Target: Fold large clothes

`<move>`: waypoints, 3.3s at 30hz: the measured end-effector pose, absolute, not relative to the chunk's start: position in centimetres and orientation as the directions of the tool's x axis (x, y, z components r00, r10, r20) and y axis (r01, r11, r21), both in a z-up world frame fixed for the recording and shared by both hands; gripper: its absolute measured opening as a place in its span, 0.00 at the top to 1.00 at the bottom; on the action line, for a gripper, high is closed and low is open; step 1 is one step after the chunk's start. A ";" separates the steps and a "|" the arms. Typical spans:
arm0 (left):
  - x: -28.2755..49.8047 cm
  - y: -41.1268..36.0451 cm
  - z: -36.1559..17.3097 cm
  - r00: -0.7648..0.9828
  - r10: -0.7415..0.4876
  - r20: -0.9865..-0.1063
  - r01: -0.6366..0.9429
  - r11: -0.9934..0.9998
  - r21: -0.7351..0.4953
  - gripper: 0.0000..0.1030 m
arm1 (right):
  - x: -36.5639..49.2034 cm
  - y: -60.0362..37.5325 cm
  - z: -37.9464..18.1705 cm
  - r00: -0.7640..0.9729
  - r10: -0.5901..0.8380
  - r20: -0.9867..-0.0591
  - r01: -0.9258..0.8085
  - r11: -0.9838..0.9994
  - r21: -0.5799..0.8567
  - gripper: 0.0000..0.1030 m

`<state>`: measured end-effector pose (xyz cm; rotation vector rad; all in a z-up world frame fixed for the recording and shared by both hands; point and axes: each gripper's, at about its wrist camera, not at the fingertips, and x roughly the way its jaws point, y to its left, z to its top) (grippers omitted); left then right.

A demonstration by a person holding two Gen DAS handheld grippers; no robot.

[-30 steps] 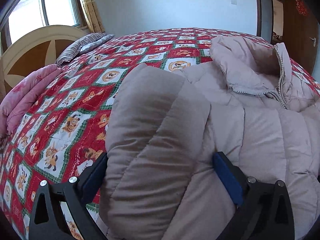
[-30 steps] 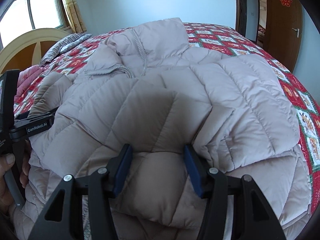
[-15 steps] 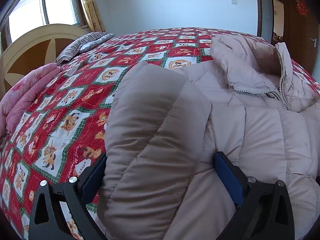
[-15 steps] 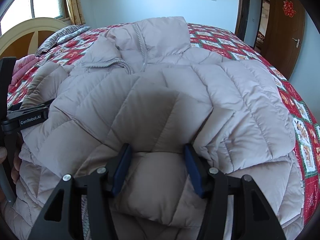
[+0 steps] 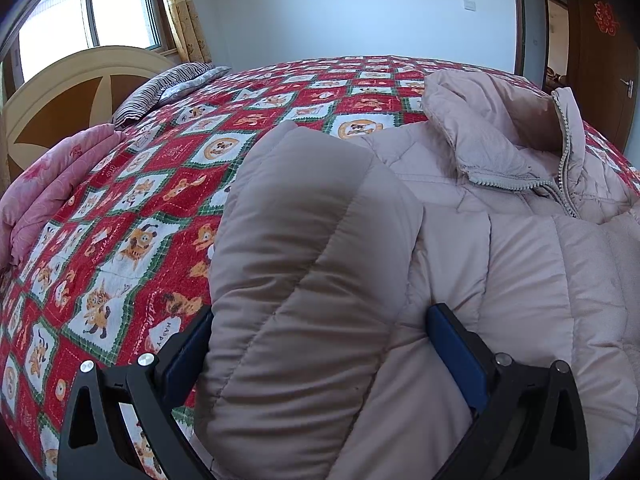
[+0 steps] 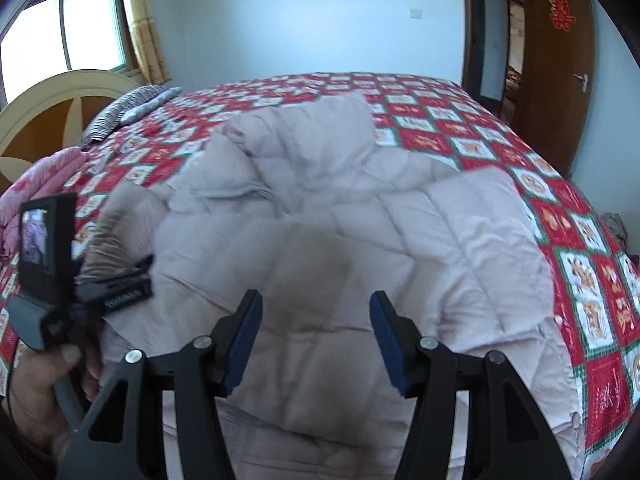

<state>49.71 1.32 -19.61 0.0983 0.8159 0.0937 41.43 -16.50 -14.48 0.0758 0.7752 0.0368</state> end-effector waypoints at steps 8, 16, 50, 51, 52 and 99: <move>49.7 1.3 -19.6 0.682 0.121 -0.721 -0.045 0.991 0.124 0.01 | 44.6 -13.8 -18.4 0.642 0.109 -0.759 -0.063 0.994 0.089 0.40; 49.7 1.4 -19.6 0.682 0.125 -0.721 -0.046 0.991 0.128 0.01 | 44.1 -13.3 -19.9 0.655 0.073 -0.752 -0.084 0.996 0.024 0.37; 49.6 1.4 -19.2 0.678 0.124 -0.724 -0.046 0.991 0.126 0.01 | 44.2 -12.6 -20.3 0.662 0.027 -0.749 -0.078 0.996 -0.033 0.35; 49.5 1.4 -18.9 0.676 0.131 -0.725 -0.045 0.990 0.137 0.01 | 44.2 -12.6 -20.3 0.663 0.025 -0.748 -0.078 0.996 -0.036 0.34; 49.2 1.2 -18.2 0.678 0.147 -0.720 -0.042 0.986 0.162 0.01 | 44.1 -12.6 -20.3 0.663 0.026 -0.748 -0.078 0.996 -0.034 0.34; 63.5 -6.5 -11.6 0.713 -0.101 -0.694 0.287 0.945 0.157 0.97 | 64.0 -26.7 -13.5 0.564 0.104 -0.819 0.017 0.990 0.138 0.86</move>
